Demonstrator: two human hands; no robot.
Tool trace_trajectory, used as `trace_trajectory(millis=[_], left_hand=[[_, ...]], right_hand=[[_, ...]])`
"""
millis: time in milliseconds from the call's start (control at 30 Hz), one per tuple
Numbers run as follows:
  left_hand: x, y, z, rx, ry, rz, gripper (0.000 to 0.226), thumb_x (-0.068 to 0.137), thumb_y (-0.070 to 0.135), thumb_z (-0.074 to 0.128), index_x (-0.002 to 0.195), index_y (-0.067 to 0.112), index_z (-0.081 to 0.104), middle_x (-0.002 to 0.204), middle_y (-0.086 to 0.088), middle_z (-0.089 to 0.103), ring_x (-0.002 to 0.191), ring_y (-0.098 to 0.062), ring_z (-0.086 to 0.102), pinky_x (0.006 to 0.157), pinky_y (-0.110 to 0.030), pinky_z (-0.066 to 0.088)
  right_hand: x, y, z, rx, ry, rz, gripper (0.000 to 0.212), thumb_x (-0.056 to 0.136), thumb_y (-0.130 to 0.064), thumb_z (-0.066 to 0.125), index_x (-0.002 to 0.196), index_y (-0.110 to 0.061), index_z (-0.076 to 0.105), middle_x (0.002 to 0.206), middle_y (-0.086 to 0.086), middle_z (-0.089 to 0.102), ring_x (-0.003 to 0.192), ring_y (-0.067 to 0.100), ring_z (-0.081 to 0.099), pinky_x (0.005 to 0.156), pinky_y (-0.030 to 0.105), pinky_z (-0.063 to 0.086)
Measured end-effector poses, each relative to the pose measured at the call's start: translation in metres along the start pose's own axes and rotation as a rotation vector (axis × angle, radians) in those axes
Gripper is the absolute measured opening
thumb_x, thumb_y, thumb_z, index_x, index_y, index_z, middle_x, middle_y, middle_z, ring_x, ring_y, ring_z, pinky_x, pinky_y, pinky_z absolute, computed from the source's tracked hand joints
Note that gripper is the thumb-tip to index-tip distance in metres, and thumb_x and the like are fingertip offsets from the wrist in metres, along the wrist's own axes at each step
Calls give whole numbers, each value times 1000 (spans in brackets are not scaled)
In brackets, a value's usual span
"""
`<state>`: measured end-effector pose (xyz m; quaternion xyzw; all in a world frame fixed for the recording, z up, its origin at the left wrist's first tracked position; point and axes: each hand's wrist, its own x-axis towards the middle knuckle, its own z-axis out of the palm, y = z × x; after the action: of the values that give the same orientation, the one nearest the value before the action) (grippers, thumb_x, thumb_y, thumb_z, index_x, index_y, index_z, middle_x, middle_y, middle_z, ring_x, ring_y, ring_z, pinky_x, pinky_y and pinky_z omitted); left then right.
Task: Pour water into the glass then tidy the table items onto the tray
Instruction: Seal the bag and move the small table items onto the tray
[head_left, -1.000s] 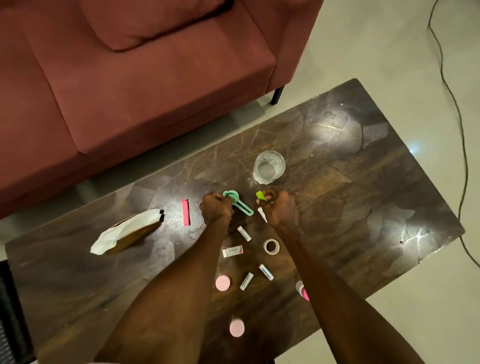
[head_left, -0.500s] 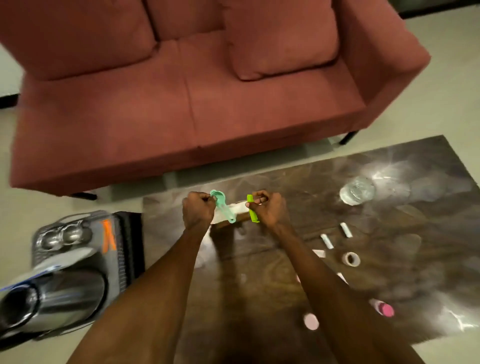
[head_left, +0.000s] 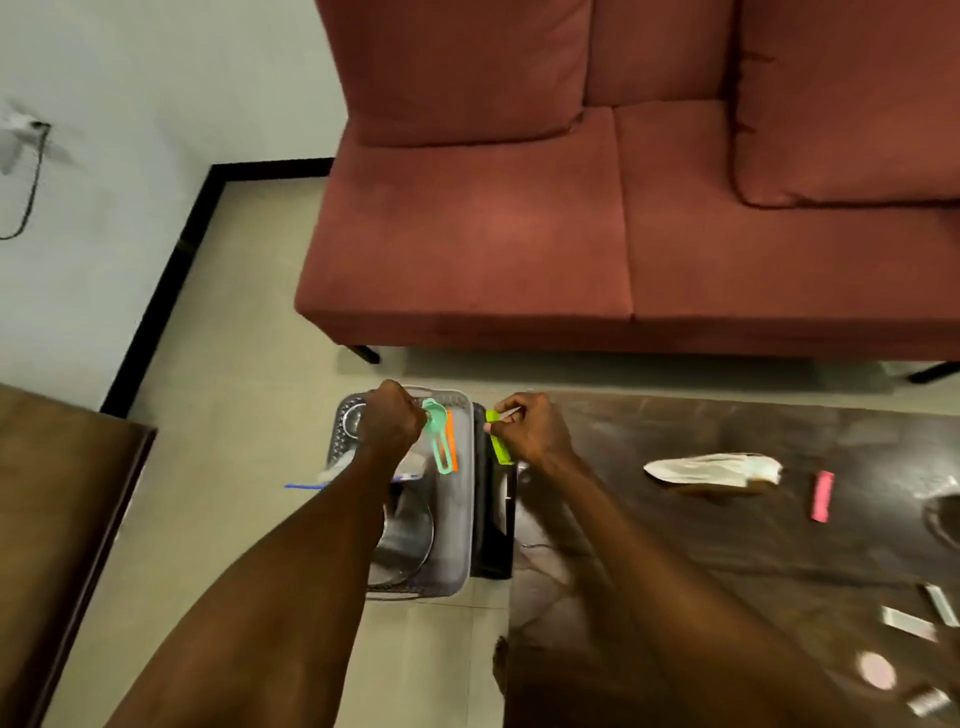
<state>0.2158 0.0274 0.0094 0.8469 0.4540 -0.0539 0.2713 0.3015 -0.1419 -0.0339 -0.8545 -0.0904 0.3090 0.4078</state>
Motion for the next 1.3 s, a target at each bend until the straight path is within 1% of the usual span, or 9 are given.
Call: trace_trajectory(millis=[100,167,233,367,567,867,1067,1233,1300], left_hand=[[22,-21,1,54,-25,-8,28,79,16,68,96,-3,57,104,-26,66,101,-42,62,76,-40,47],[36,-26,9,108,-50,-7,26,80,18,67,97,1,57,105,-24,65,99,-41,63,71,-36,44],[48,-25,21,135,-93,-7,28,80,18,69,100,3,57,108,-22,65,102,-39,63,73,-37,48],[73,-23,49,162,-140,75,30,82,17,67,105,2,56,114,-22,60,108,-41,58,85,-43,49],[98,-35,73,220,-149,122,25,84,15,63,105,5,55,114,-20,57,106,-41,59,85,-43,48],[109,-48,96,307,-200,105,28,82,13,64,108,4,59,115,-18,64,106,-38,63,87,-43,52],[104,-46,102,312,-187,93,33,84,16,67,112,2,56,116,-19,62,107,-37,62,84,-42,50],[89,-38,98,313,-145,57,27,82,17,67,105,3,61,111,-19,66,104,-37,64,81,-40,52],[77,-29,97,277,-128,55,24,82,19,66,100,4,64,107,-18,67,100,-37,65,77,-39,52]], right_hand=[[14,-11,33,-86,-24,36,23,70,-33,81,90,-27,70,88,-4,70,91,23,68,78,31,52],[24,-11,51,-168,-50,40,37,73,-35,76,109,-30,68,105,1,71,101,26,66,84,32,52],[33,-9,65,-249,-66,31,46,77,-36,69,122,-35,63,118,3,68,110,28,64,90,34,50],[55,-3,85,-399,-105,-7,37,80,-39,66,116,-31,65,117,5,67,108,28,63,88,34,49],[80,2,108,-574,-113,-134,35,86,-32,64,114,-11,58,115,15,61,104,36,60,86,39,46],[94,4,126,-801,-116,-260,23,93,-20,55,114,-12,60,118,13,63,108,35,62,89,39,45],[89,10,122,-643,-92,-280,19,94,-21,56,108,-8,60,114,16,63,103,36,61,86,40,47],[73,16,89,-428,50,-112,16,86,-19,59,98,-12,67,102,13,67,90,34,64,76,35,51],[62,26,65,-351,87,-48,12,85,-16,62,94,-12,68,96,11,68,87,30,65,77,34,55]])
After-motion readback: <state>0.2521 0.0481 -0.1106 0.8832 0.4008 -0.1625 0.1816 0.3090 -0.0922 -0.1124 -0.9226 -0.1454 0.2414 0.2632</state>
